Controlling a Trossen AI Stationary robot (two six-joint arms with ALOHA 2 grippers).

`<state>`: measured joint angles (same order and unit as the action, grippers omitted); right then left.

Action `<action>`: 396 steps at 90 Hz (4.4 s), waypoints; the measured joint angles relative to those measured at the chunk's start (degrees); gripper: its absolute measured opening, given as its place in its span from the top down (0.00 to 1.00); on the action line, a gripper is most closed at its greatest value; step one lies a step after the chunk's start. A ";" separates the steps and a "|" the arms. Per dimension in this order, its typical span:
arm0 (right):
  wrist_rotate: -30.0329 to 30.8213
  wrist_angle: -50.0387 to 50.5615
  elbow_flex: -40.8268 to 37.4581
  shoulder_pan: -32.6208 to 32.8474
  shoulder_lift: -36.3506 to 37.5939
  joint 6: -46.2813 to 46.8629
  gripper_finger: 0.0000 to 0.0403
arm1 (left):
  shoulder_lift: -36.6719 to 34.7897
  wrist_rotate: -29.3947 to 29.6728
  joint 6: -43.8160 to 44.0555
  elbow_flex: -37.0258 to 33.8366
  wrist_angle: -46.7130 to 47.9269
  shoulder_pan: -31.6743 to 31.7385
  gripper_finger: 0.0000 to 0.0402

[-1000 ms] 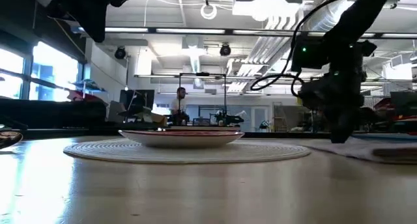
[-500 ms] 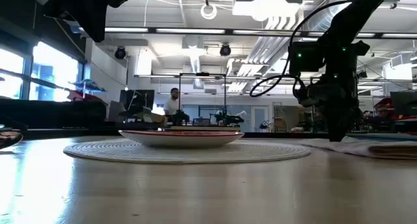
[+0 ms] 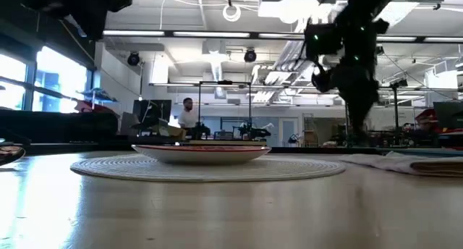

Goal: Set table place
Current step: Adjust the pink napkin to the right of the white placemat, then put the fork on top of the pink napkin

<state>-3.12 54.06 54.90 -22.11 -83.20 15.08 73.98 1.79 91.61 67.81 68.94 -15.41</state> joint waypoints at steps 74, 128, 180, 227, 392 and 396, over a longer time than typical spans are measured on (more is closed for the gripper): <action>-0.46 3.81 18.03 -3.44 0.09 -15.36 0.69 | 0.14 -9.33 39.39 -34.73 -29.19 -11.75 0.83; -0.54 3.52 18.03 -3.74 0.11 -13.40 0.69 | 3.14 -10.35 38.36 -36.82 -31.39 -11.66 0.98; -14.47 3.48 18.03 -3.74 0.17 -14.95 0.69 | 2.27 -2.97 36.27 -22.80 -13.53 -12.29 1.00; -27.68 -19.72 18.05 4.02 0.17 -19.93 0.69 | 3.48 36.74 8.01 8.15 -4.92 8.17 1.00; 4.13 -31.30 34.04 8.45 -11.61 4.88 1.00 | 4.84 32.93 -42.96 13.19 -43.54 20.60 0.83; 4.03 -29.85 33.63 8.00 -11.22 5.95 1.00 | 4.10 33.00 -45.65 13.19 -43.96 20.60 0.79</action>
<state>0.91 24.21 88.53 -14.11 -94.42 21.03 78.08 34.79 45.96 80.99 24.97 5.19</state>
